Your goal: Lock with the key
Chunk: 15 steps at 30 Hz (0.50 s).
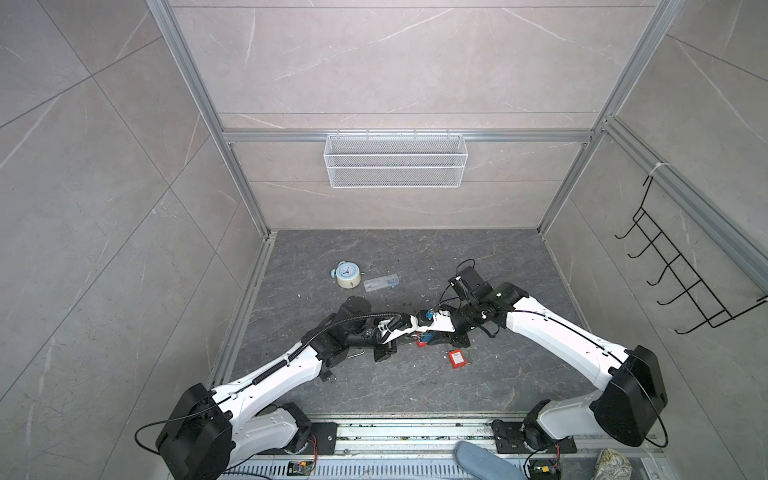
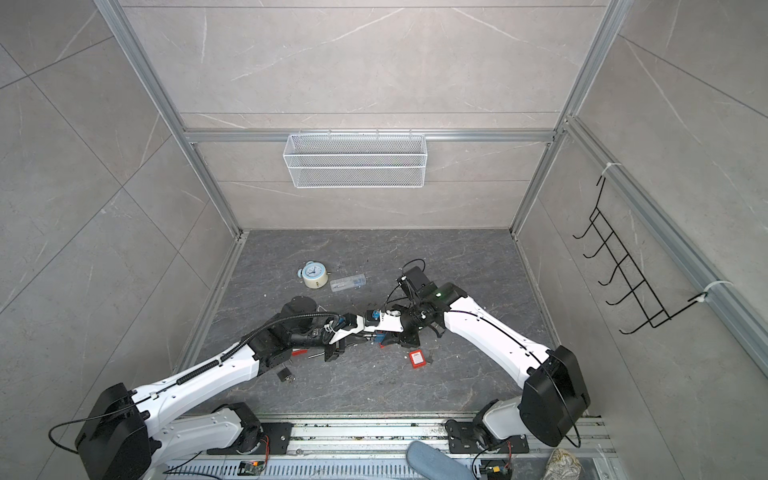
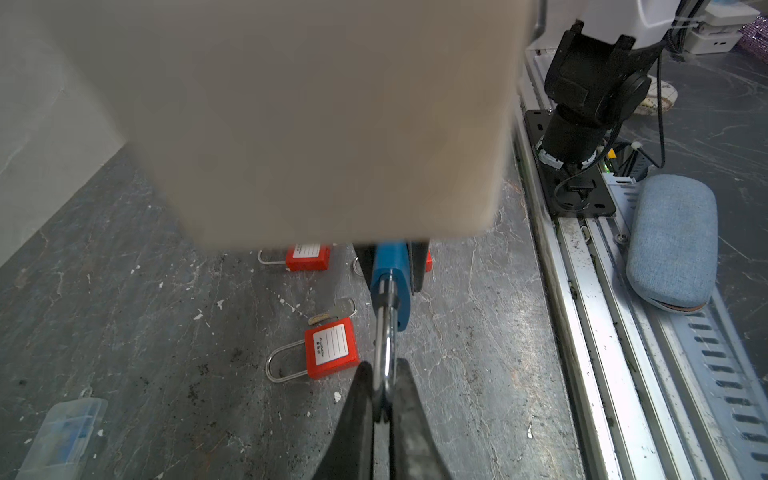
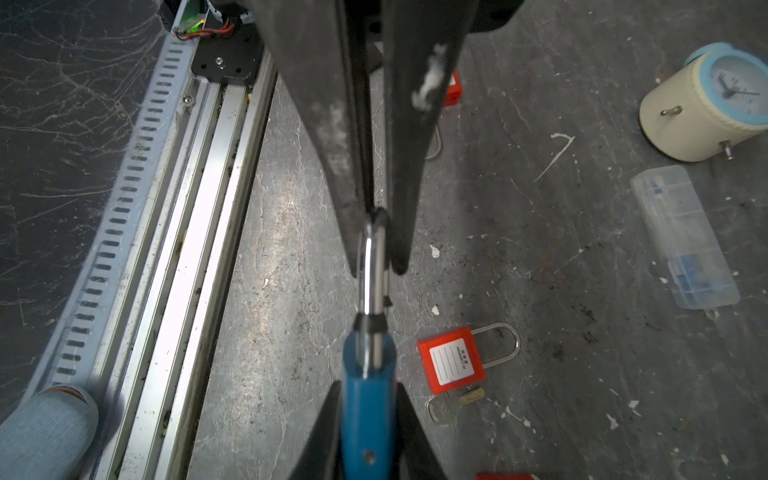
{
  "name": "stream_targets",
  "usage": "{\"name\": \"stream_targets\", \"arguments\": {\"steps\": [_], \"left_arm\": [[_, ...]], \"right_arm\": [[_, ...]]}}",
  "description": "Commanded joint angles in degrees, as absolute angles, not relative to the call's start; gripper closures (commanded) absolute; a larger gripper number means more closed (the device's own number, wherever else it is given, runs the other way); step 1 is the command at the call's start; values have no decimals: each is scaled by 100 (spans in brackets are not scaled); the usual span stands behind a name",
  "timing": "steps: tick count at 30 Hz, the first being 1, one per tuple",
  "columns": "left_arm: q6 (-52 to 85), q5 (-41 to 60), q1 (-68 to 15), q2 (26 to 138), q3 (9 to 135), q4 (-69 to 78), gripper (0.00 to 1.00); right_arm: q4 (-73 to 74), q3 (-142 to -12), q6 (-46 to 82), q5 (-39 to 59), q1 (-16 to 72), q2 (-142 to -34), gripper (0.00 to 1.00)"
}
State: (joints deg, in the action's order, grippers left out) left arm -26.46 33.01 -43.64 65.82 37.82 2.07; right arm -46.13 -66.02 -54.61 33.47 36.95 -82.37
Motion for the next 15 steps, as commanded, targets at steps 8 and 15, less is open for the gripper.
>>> {"name": "stream_targets", "arguments": {"steps": [8,15], "left_arm": [[-2940,3189,-4975,6617,3656,1417,100],[-2366,3287,-4988,6818,3504,1926,100]], "right_arm": [[-4437,-7539,-5312,5070,3929,-8657,96],[-3155,-7089,-4791,4454,4007,-8336,98]]}}
